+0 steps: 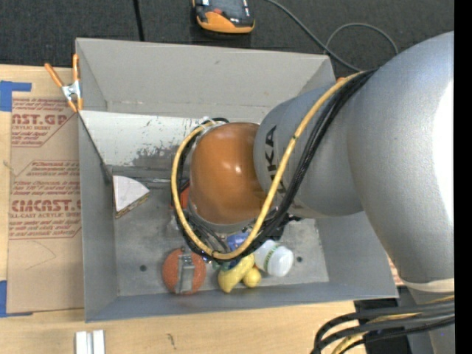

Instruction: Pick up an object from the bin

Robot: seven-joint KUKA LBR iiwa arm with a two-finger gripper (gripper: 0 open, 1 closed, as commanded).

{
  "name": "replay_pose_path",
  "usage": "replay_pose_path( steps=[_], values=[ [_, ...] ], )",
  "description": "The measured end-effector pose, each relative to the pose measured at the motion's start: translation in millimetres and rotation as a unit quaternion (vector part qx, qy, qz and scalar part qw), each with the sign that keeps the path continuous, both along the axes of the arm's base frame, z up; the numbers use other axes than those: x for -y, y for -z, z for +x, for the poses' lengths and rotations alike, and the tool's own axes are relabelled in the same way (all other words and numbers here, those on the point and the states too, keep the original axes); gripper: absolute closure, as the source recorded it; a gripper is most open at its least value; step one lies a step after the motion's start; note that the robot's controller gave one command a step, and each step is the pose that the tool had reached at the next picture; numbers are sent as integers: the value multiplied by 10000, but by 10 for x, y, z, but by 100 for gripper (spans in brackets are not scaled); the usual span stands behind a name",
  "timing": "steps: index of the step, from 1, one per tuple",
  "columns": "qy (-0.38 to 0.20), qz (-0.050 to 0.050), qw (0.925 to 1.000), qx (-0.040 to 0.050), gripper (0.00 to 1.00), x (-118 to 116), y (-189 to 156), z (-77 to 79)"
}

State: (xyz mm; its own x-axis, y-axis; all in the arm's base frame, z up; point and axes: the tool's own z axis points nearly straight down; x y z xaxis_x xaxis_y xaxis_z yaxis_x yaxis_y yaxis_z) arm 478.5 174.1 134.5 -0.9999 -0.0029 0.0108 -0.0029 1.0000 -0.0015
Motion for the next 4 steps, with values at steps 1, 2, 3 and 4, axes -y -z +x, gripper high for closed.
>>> replay_pose_path(
  steps=[1, 2, 3, 4],
  values=[
    [9, 7, 10000, 34, 0, 8, -37, 22],
    [-127, 7, 9999, 43, 0, 330, 698, 70],
    [-378, 16, 9992, 95, 0, 299, 658, 45],
    [-142, 19, 9999, 63, 0, 313, 708, 82]
  ],
)
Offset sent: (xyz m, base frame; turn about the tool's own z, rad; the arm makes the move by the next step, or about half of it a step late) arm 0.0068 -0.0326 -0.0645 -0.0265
